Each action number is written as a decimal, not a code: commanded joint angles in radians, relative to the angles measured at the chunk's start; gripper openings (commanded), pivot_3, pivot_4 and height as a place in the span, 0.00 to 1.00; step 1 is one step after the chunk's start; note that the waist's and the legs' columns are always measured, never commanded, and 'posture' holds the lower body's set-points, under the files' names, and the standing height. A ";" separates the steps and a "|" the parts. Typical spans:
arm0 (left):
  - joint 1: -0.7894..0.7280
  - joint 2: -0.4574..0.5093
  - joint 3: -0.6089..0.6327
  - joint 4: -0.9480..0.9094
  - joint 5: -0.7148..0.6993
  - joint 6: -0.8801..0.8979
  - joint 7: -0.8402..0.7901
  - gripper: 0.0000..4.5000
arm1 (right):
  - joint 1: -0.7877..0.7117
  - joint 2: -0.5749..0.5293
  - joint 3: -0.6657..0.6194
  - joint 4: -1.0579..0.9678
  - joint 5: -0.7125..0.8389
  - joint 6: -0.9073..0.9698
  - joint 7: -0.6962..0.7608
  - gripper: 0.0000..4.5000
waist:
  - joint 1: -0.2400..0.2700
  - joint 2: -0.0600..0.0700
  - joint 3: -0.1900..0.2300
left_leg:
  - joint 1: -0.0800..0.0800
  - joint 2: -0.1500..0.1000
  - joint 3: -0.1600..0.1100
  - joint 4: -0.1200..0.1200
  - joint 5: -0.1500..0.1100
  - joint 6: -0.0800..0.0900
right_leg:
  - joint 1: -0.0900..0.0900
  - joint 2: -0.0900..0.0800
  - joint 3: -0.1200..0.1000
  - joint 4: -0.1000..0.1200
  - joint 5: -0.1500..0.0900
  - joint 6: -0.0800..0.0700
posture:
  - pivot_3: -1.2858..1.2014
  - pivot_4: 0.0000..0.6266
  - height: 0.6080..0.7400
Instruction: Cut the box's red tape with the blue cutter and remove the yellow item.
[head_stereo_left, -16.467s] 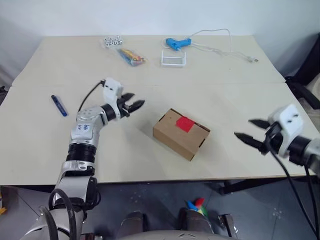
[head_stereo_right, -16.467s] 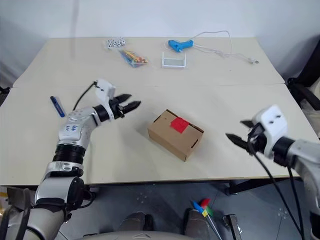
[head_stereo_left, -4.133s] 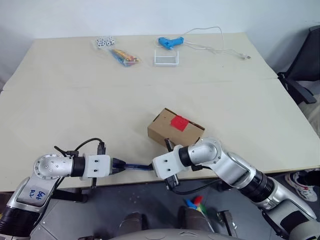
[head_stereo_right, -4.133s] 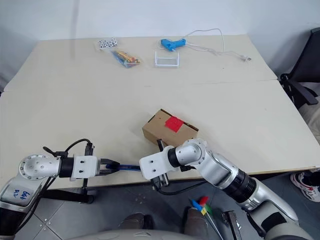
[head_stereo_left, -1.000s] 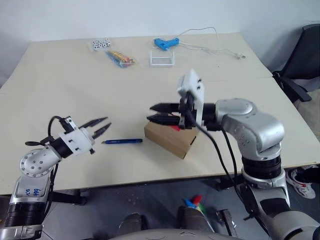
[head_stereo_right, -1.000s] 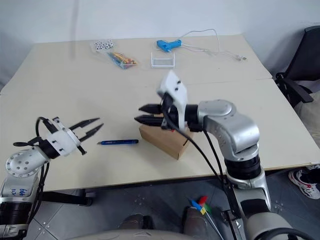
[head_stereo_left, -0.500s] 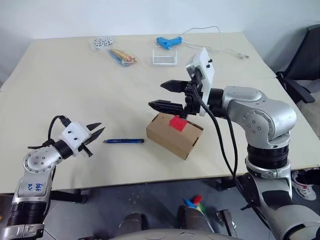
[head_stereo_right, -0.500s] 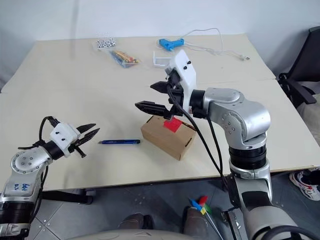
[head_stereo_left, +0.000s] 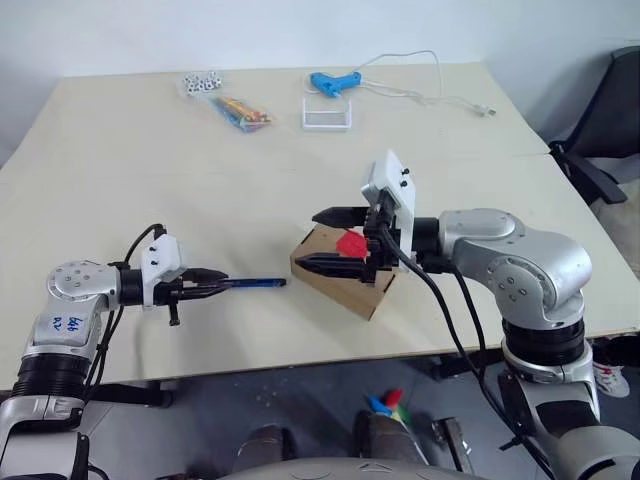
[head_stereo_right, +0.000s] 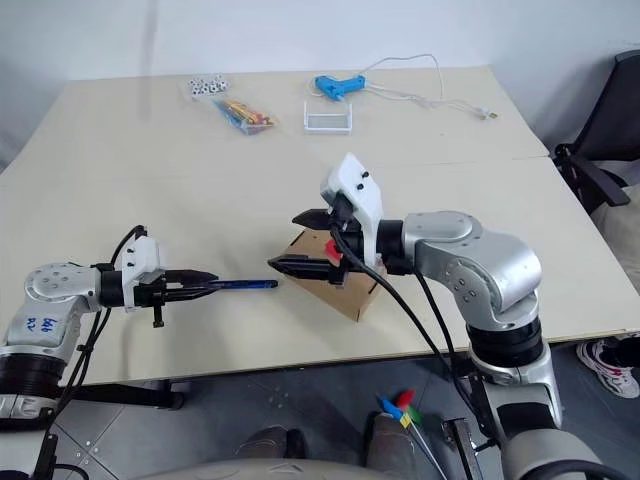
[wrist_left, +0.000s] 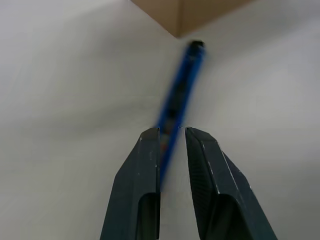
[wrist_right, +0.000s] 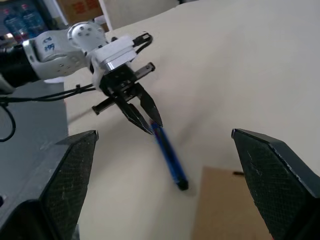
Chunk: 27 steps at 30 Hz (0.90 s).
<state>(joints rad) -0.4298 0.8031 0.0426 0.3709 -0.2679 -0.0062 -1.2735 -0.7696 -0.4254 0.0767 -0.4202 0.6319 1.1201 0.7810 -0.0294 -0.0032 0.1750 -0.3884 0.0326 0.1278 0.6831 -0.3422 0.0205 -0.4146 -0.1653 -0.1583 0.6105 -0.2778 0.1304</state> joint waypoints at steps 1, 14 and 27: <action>-0.028 0.017 -0.004 0.018 0.000 -0.031 -0.051 0.18 | 0.002 -0.009 -0.005 -0.055 0.040 0.002 -0.014 1.00 | 0.000 0.000 0.000 | 0.000 0.000 0.000 0.000 0.000 0.000 | 0.000 0.000 0.000 0.000 0.000 0.000 | 0.52 0.24 1.00; -0.151 -0.042 -0.063 0.199 0.102 -0.210 -0.046 0.18 | 0.009 -0.012 0.001 -0.068 0.082 0.003 -0.064 1.00 | 0.002 0.000 0.000 | 0.000 0.000 -0.001 0.001 0.000 0.000 | 0.001 0.000 0.000 0.000 0.000 0.000 | 0.52 0.24 1.00; -0.165 0.007 -0.007 0.094 0.054 -0.083 -0.049 0.58 | 0.006 -0.018 0.003 -0.043 0.079 -0.027 -0.061 1.00 | 0.004 -0.001 0.000 | 0.000 0.000 -0.002 0.001 0.000 0.000 | 0.001 0.000 0.000 0.000 0.000 0.000 | 0.52 0.24 1.00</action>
<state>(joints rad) -0.5606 0.8057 0.0141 0.4783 -0.1953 -0.0613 -1.3270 -0.7564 -0.4368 0.0817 -0.4464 0.6966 1.1151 0.7145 -0.0249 -0.0039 0.1751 -0.3889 0.0323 0.1260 0.6845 -0.3421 0.0208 -0.4136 -0.1653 -0.1586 0.6107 -0.2777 0.1306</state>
